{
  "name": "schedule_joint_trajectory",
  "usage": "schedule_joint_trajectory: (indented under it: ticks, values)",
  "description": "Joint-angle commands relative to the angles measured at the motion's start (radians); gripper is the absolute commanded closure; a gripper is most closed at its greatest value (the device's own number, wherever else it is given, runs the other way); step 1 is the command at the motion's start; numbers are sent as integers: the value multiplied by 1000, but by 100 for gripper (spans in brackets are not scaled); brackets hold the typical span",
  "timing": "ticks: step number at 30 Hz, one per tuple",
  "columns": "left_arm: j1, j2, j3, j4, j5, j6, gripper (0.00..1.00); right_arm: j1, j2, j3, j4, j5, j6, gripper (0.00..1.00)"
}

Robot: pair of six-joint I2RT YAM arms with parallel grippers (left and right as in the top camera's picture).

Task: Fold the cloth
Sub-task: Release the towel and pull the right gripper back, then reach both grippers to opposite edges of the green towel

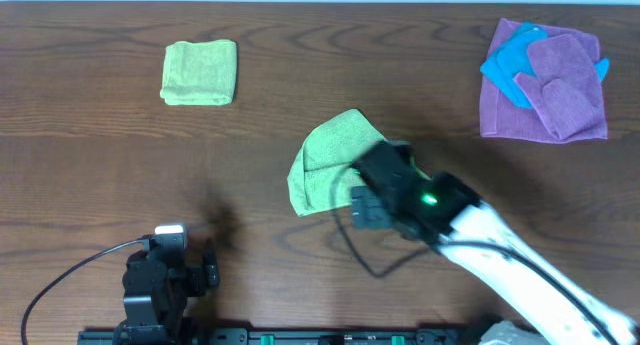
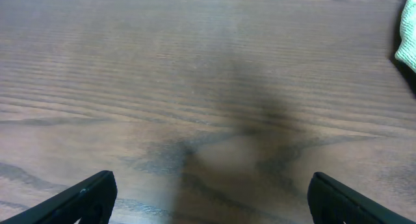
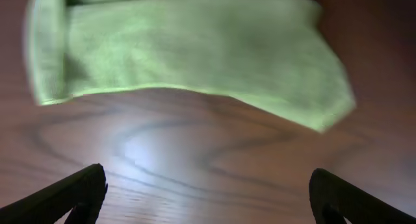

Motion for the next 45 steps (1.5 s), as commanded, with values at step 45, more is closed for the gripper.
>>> schedule_joint_trajectory:
  ticks: [45]
  values:
    - [-6,448,344,61,440,-437,4,-297,-353,-373,294,-479,-118,1]
